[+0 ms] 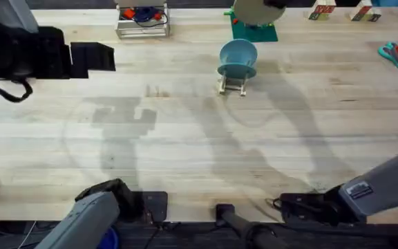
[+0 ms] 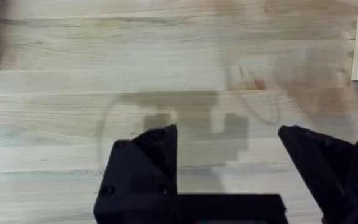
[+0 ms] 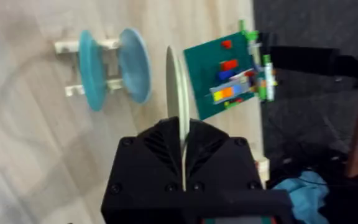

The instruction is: Pick up the plates from the table one by one and place each into a slot on the dish rack.

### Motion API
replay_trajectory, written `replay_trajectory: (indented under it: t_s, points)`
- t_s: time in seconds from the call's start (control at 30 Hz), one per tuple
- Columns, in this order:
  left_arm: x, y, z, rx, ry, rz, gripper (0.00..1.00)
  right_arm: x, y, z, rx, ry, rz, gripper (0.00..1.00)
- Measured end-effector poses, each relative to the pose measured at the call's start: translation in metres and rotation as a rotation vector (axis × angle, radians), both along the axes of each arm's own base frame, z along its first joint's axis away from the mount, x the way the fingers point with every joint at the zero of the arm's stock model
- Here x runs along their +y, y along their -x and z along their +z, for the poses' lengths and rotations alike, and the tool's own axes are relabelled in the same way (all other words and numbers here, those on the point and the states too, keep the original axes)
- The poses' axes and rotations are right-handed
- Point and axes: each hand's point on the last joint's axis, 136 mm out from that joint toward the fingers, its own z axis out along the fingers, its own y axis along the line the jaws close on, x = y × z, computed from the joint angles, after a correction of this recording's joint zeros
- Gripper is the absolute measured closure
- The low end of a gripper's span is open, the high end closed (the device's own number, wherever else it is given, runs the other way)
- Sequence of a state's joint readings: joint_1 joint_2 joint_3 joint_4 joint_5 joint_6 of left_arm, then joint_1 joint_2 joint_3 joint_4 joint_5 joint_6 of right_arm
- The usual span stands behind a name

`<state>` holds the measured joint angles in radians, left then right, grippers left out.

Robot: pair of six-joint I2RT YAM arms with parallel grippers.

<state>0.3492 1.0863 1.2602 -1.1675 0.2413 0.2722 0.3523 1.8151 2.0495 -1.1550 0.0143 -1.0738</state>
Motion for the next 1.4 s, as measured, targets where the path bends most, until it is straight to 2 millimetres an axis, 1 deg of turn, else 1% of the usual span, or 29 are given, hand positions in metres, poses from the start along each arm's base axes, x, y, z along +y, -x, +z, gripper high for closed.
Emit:
replay_trajectory:
  t_s: [0.13,0.23,0.3,0.43,0.77,0.93,1.03,1.27,1.4]
  points:
    - [0.000,0.000,0.000,0.000,0.000,0.000,0.007,0.001,0.002,-0.020,0.067,0.024,0.006,0.970]
    - [0.000,0.000,0.000,0.000,0.000,0.000,0.007,0.007,0.006,-0.027,0.101,0.012,0.026,0.970]
    - [0.000,0.000,0.000,0.000,0.000,0.000,0.008,0.013,0.009,-0.027,0.114,-0.013,0.045,0.970]
    - [0.000,0.000,0.000,0.000,0.000,0.000,0.007,0.020,0.011,-0.027,0.127,-0.046,0.055,0.970]
    - [0.000,0.000,0.000,0.000,0.000,0.000,0.008,0.024,0.014,-0.027,0.143,-0.075,0.036,0.970]
    - [0.000,0.000,0.000,0.000,0.000,0.000,0.007,0.029,0.019,-0.030,0.166,-0.077,0.034,0.970]
    - [0.000,0.000,0.000,0.000,0.000,0.000,0.007,0.032,0.020,-0.036,0.186,-0.073,0.034,0.970]
    - [0.000,0.000,0.000,0.000,0.000,0.000,0.008,0.035,0.013,-0.063,0.246,-0.048,0.026,0.970]
    - [0.000,0.000,0.000,0.000,0.000,0.000,0.008,0.033,0.011,-0.069,0.255,-0.030,0.019,0.970]
